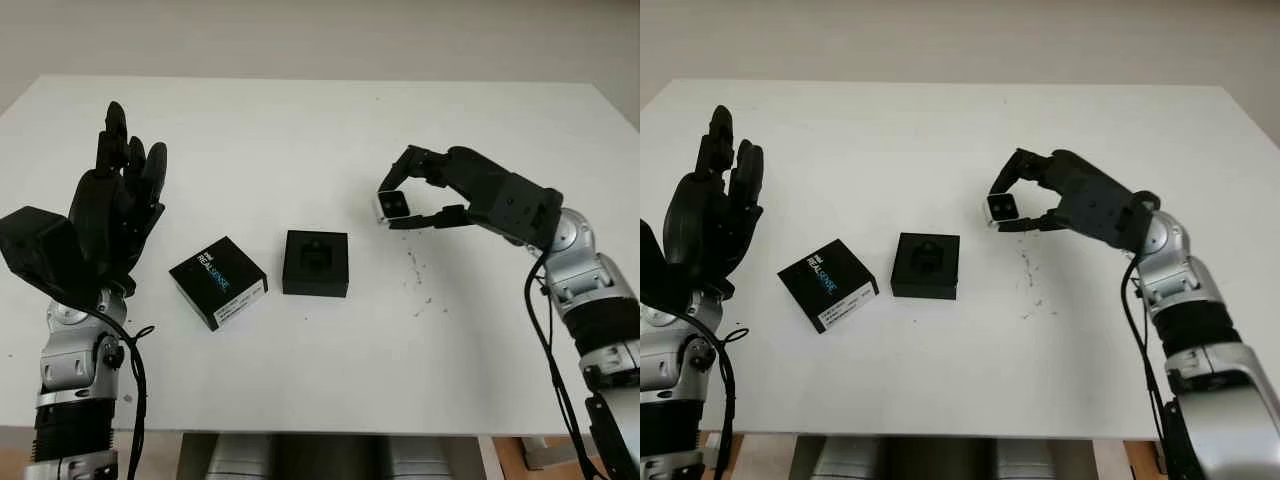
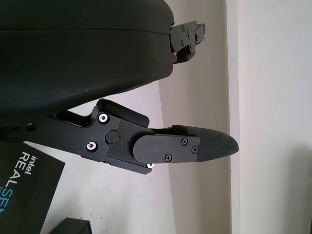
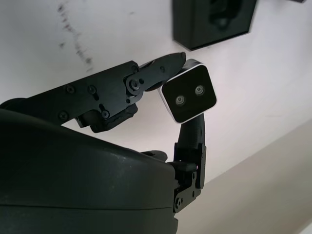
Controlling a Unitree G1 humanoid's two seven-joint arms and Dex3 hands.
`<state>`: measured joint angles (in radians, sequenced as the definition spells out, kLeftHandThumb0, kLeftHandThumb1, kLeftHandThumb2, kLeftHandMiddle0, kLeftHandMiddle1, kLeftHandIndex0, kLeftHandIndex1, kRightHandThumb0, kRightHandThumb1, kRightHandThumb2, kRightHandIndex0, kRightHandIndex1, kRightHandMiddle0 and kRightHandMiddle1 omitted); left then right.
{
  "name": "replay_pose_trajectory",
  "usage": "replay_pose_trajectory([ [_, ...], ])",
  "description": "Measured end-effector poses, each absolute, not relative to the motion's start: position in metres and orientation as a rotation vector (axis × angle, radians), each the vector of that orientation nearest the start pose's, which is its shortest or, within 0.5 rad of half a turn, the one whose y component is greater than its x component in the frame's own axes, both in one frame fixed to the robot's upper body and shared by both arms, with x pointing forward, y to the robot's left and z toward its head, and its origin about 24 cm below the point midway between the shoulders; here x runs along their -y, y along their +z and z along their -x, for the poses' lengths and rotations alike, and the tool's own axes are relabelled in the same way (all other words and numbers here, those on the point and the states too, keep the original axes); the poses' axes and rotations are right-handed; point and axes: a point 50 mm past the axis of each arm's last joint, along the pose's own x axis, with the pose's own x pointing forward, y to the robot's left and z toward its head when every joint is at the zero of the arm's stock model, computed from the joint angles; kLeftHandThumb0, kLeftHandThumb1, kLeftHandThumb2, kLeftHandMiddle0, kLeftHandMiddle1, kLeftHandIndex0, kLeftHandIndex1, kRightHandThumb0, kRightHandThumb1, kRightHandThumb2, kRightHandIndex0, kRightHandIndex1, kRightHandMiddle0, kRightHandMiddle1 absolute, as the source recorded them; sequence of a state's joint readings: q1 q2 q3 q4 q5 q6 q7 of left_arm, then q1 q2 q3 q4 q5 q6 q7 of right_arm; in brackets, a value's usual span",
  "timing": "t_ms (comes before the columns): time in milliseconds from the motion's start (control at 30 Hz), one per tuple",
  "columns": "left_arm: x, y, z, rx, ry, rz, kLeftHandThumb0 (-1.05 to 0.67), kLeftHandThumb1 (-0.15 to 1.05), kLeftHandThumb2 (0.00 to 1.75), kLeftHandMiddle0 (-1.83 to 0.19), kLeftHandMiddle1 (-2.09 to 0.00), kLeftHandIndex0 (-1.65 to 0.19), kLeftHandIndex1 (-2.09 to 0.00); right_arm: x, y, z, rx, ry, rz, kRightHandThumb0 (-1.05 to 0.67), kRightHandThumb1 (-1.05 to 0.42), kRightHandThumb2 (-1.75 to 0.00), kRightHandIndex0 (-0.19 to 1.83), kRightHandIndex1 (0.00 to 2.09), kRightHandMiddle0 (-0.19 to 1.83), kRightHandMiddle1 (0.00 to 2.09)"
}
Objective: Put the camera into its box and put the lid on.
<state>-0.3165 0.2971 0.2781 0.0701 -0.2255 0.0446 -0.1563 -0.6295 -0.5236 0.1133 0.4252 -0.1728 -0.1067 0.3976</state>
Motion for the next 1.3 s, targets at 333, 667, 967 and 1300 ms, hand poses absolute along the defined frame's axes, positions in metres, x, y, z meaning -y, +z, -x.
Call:
replay_pose_trajectory([
  [333, -0.234, 0.130, -0.300, 0.235, 0.036, -0.016, -0.68, 1.05, 0.40, 0.19, 0.00, 0.19, 0.00, 0.163, 0.157, -0.330, 0.115, 0.370, 0.651, -0.38, -0.96, -0.05, 0.32, 0.06, 0.19, 1.79],
  [667, -0.224, 0.119, -0.306, 0.180, 0.029, 0.029, -0.69, 1.05, 0.36, 0.19, -0.01, 0.19, -0.01, 0.141, 0.142, -0.316, 0.002, 0.224, 0.488, -0.37, -0.98, -0.06, 0.33, 0.06, 0.17, 1.81],
  [967, -0.220, 0.117, -0.307, 0.177, 0.023, 0.037, -0.69, 1.05, 0.36, 0.19, -0.01, 0.19, -0.03, 0.137, 0.132, -0.312, -0.029, 0.135, 0.483, -0.36, -0.97, -0.05, 0.31, 0.05, 0.19, 1.83],
  [1300, -0.220, 0.118, -0.307, 0.178, 0.028, 0.040, -0.69, 1.05, 0.33, 0.19, -0.01, 0.19, -0.03, 0.133, 0.115, -0.315, -0.020, 0.174, 0.515, -0.36, -0.96, -0.05, 0.32, 0.06, 0.21, 1.85],
])
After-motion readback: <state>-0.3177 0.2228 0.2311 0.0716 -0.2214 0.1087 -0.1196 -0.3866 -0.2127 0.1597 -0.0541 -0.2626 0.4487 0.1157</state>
